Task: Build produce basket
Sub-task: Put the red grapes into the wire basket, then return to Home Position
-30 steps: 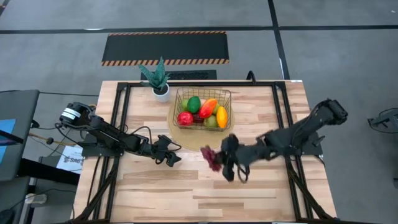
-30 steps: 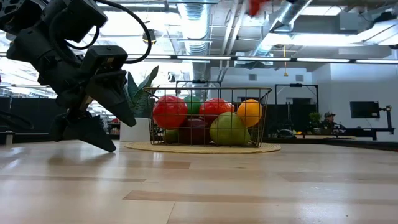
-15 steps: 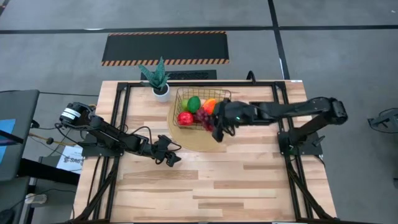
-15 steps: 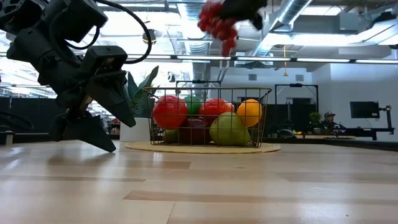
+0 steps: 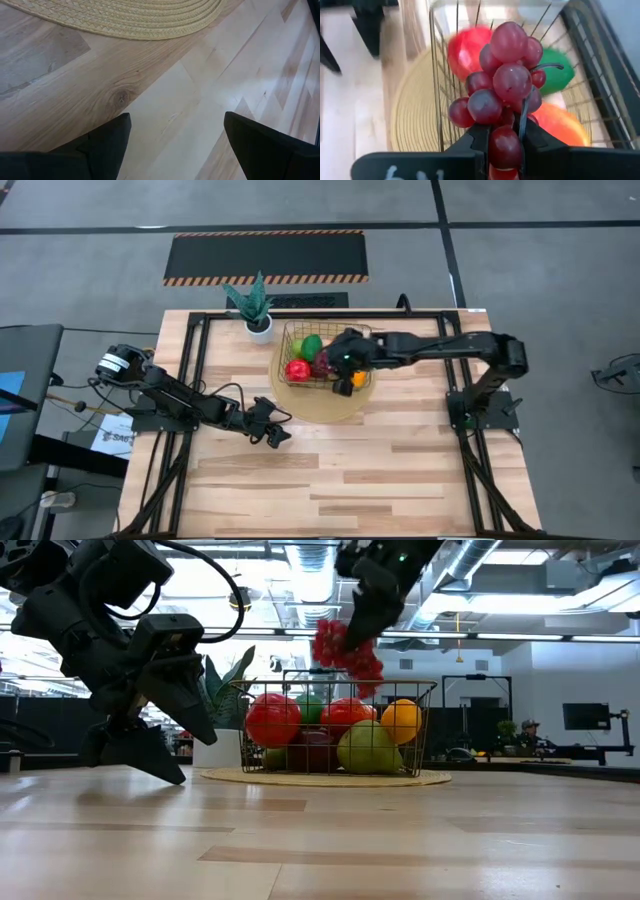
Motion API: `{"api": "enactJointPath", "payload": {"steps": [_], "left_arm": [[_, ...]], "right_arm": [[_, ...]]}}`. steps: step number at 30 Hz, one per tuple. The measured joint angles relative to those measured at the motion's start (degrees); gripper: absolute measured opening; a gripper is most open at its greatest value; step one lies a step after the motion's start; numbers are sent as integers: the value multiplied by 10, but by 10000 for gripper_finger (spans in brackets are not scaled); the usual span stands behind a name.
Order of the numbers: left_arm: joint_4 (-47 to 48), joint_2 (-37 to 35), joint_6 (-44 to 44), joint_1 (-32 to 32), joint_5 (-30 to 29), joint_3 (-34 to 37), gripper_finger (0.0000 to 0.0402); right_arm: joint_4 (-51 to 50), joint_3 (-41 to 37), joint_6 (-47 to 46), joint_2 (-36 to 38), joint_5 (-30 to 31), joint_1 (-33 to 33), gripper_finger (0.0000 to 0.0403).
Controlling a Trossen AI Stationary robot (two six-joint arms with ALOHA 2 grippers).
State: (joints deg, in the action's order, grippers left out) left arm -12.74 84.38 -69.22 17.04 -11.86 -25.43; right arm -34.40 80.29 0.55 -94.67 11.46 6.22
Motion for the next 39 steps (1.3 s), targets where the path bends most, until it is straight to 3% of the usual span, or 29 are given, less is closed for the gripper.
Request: {"api": "enactJointPath", "payload": {"steps": [14,28,33,39], "left_arm": [[1,0,6,0,0,0,316],[-2,0,6,0,-7,1,316],[-3,0,5,0,-3,1,316],[-14,-9,11,-10,58,1,316]], "right_arm": [[-106,88,79,-98,-12,-1,71],[-83,89,75,-95,-12,6,231],[-102,136,47,-95,-12,6,249],[-197,271,10,-87,-12,1,249]]}}
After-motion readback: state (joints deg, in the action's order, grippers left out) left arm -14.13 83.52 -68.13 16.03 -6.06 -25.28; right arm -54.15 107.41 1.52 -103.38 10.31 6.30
